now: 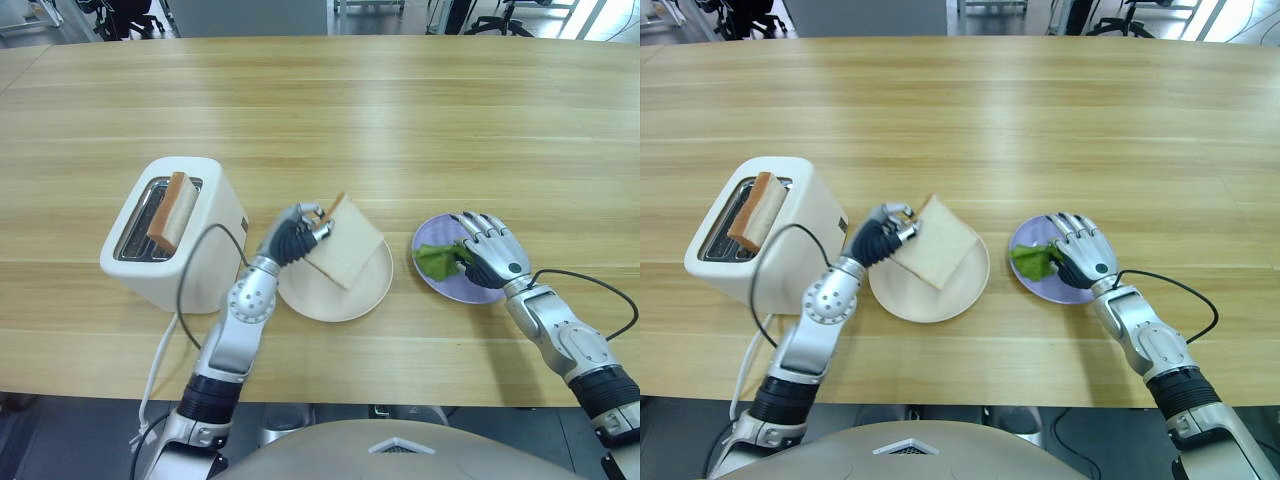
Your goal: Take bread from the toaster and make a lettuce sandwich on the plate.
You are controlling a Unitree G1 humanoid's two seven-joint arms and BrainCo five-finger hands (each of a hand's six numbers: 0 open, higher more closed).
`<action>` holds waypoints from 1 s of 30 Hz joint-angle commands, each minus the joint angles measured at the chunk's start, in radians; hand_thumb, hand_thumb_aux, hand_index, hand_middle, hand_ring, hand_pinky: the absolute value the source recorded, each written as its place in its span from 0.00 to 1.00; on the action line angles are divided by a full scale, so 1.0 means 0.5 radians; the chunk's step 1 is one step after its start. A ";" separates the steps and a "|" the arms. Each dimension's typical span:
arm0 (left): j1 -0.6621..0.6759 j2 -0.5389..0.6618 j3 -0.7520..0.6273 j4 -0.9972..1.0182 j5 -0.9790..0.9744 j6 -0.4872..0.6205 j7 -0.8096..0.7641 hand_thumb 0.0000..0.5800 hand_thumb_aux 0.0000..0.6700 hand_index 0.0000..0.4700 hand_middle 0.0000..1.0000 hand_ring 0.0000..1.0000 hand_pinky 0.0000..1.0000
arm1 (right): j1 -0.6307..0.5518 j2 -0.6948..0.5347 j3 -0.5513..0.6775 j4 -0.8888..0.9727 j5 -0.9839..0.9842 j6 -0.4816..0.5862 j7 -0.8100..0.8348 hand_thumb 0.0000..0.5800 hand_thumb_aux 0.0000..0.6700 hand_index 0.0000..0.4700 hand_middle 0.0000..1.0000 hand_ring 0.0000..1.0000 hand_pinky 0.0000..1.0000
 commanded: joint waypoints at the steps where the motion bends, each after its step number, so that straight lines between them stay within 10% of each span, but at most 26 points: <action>1: -0.071 -0.006 -0.069 0.442 0.056 -0.083 0.067 1.00 1.00 0.98 1.00 1.00 1.00 | 0.032 -0.021 -0.086 -0.159 0.070 -0.048 -0.038 1.00 1.00 0.98 0.00 0.00 0.00; 9: -0.136 0.113 -0.306 0.718 0.393 0.028 0.107 1.00 1.00 0.98 1.00 1.00 1.00 | 0.081 0.079 -0.075 -0.512 0.137 -0.105 0.136 1.00 1.00 0.98 0.00 0.00 0.00; 10: -0.132 0.142 -0.346 0.698 0.483 0.068 0.133 0.00 0.00 0.00 0.90 0.90 0.90 | 0.071 0.115 -0.049 -0.535 0.135 -0.111 0.162 1.00 1.00 0.98 0.00 0.00 0.00; 12: -0.122 0.178 -0.368 0.619 0.603 0.133 0.209 0.00 0.00 0.00 0.00 0.00 0.00 | 0.052 0.190 0.003 -0.567 0.117 -0.127 0.204 1.00 1.00 0.98 0.00 0.00 0.00; 30: 0.326 0.360 0.199 -1.159 1.098 0.307 0.392 0.00 0.00 0.00 0.00 0.00 0.00 | -0.223 0.784 0.513 -0.110 -0.007 -0.165 0.305 1.00 1.00 0.98 0.00 0.00 0.00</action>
